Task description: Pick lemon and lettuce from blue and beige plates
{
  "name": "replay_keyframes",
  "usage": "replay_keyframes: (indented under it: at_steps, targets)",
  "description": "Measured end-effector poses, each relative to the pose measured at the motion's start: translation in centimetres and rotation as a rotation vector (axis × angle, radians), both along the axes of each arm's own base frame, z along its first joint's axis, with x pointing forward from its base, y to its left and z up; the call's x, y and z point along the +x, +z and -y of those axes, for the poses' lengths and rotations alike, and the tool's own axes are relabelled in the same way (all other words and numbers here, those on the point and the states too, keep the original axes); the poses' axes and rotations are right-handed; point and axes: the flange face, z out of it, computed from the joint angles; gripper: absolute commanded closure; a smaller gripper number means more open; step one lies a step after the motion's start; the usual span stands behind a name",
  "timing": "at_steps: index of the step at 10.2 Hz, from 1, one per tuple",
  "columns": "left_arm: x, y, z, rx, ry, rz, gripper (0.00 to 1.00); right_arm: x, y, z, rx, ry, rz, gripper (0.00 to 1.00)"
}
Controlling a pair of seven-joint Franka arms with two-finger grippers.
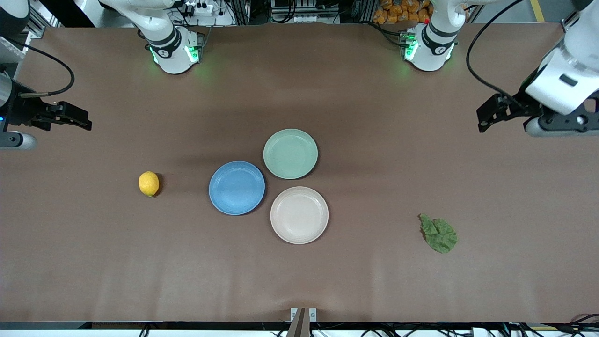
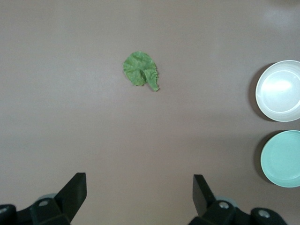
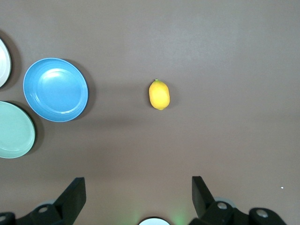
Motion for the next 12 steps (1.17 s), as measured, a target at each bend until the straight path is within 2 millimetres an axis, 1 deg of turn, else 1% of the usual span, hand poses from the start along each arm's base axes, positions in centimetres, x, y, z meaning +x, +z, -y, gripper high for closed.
replay_keyframes:
  at_steps: [2, 7, 9, 12]
  targets:
    - [-1.2, 0.6, -0.7, 0.001, 0.011, 0.005, 0.0, 0.0, -0.1, 0.0, 0.0, -0.001, -0.002, 0.0]
    - [-0.7, 0.1, -2.6, 0.002, 0.046, -0.004, 0.0, 0.1, -0.1, 0.1, 0.0, -0.002, 0.005, 0.0]
    - [-0.7, 0.2, -2.9, 0.002, 0.052, -0.003, 0.0, 0.1, -0.1, 0.1, 0.0, -0.003, 0.008, 0.0]
    - [-0.7, 0.1, -2.6, 0.002, 0.045, -0.004, 0.0, 0.1, -0.2, 0.1, 0.0, -0.003, 0.007, 0.0]
